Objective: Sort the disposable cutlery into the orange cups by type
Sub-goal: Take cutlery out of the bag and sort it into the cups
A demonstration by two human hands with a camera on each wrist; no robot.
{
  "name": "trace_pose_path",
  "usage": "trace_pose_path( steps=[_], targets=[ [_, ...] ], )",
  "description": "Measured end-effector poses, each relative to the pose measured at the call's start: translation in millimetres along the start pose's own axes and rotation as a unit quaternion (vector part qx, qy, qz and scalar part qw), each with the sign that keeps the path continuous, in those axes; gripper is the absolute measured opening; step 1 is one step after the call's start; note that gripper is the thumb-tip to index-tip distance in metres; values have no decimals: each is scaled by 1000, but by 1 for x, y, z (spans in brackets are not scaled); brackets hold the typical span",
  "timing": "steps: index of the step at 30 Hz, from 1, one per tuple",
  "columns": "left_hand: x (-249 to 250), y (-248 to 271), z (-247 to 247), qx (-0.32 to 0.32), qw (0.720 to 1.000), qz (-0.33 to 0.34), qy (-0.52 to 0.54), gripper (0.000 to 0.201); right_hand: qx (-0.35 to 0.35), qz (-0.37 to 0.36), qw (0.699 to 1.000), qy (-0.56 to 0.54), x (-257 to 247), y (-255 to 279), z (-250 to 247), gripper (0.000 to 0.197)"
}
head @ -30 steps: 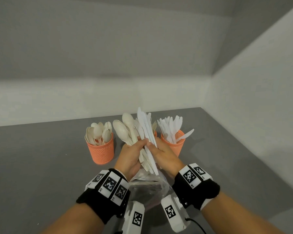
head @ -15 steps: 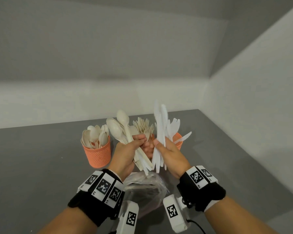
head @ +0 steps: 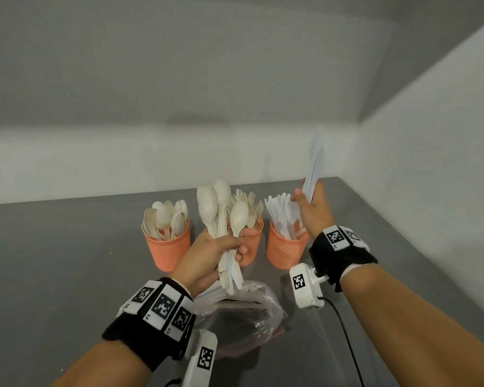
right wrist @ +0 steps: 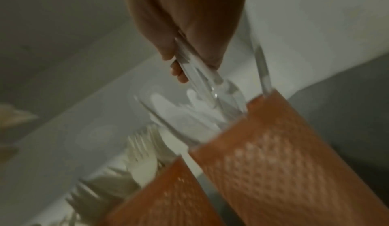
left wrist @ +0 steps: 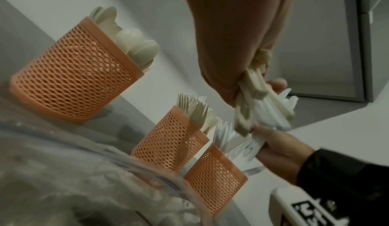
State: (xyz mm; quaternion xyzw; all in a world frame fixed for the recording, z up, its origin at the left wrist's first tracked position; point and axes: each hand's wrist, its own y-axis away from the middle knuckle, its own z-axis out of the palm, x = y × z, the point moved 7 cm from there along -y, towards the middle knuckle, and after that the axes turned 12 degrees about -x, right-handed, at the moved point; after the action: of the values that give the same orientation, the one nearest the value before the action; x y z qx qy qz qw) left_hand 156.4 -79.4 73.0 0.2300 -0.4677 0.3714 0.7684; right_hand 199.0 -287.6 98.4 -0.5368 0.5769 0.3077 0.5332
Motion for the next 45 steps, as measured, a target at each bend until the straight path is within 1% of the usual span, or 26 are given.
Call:
trace_pose_path(
  steps=[4,7,9,12,15,17,18,19,21,22,23,24,25,27,28,29,31,32,33,34,36,37,38,39,43,45],
  targets=[
    [-3,2,-11,-8,999,-24,-35,18,-26,63,998,-1,32,5,16,29],
    [-3,4,-9,-16,1000,-22,-9,16,-32,85,991,99,41,3,18,40],
    [-3,5,-6,-19,1000,-22,-2,16,-35,95,983,155,41,0,15,39],
    [-4,3,-1,-31,999,-27,24,15,-24,114,980,162,42,-1,4,39],
    [-3,3,9,-57,997,-28,41,12,-43,128,976,168,45,1,4,38],
    [-4,2,11,-71,996,-34,34,11,-37,137,981,131,42,3,2,37],
    [-7,1,10,-68,996,-42,27,11,-27,131,986,102,36,5,-1,41],
    [-9,-1,8,-63,996,-53,24,11,-7,104,991,88,26,6,-5,49],
    [-14,-4,4,-49,996,-69,26,6,36,6,994,100,-6,13,-10,60],
    [-15,-5,3,-36,997,-68,30,6,48,-48,992,106,-23,19,-9,60],
    [-16,-7,3,-20,997,-63,31,8,40,-89,989,113,-38,24,-4,55],
    [-14,-8,3,-5,999,-50,16,9,13,-105,988,115,-50,29,4,46],
    [-13,-10,6,7,999,-32,-5,10,-29,-98,988,118,-57,32,15,33],
    [-9,-11,9,33,997,-2,-64,12,-146,-47,981,122,-62,42,46,2],
    [-8,-13,11,43,994,7,-102,13,-187,-32,973,134,-61,49,60,13],
    [-6,-14,12,49,989,18,-140,16,-209,-22,966,148,-58,54,71,23],
    [-1,-15,14,54,973,43,-221,18,-195,-7,967,161,-54,60,82,38],
    [1,-15,14,57,963,52,-257,17,-185,0,969,166,-52,61,84,40],
    [1,-15,13,56,958,56,-277,15,-180,5,969,169,-50,61,85,38],
    [0,-14,12,51,956,55,-285,21,-186,13,969,163,-50,61,85,33],
    [-2,-13,10,40,957,56,-281,45,-219,29,969,112,-48,60,88,26],
    [-3,-12,7,37,958,56,-279,50,-236,43,968,76,-45,61,90,21],
    [-2,-11,7,28,960,59,-272,47,-254,59,965,41,-43,62,90,15],
    [-1,-10,8,9,964,59,-260,39,-271,70,960,11,-42,63,90,13],
    [-3,-4,14,-87,983,22,-163,18,-325,93,937,-83,-37,63,87,19],
    [-6,-2,16,-105,985,3,-134,16,-333,107,932,-94,-33,60,86,21]
  ],
)
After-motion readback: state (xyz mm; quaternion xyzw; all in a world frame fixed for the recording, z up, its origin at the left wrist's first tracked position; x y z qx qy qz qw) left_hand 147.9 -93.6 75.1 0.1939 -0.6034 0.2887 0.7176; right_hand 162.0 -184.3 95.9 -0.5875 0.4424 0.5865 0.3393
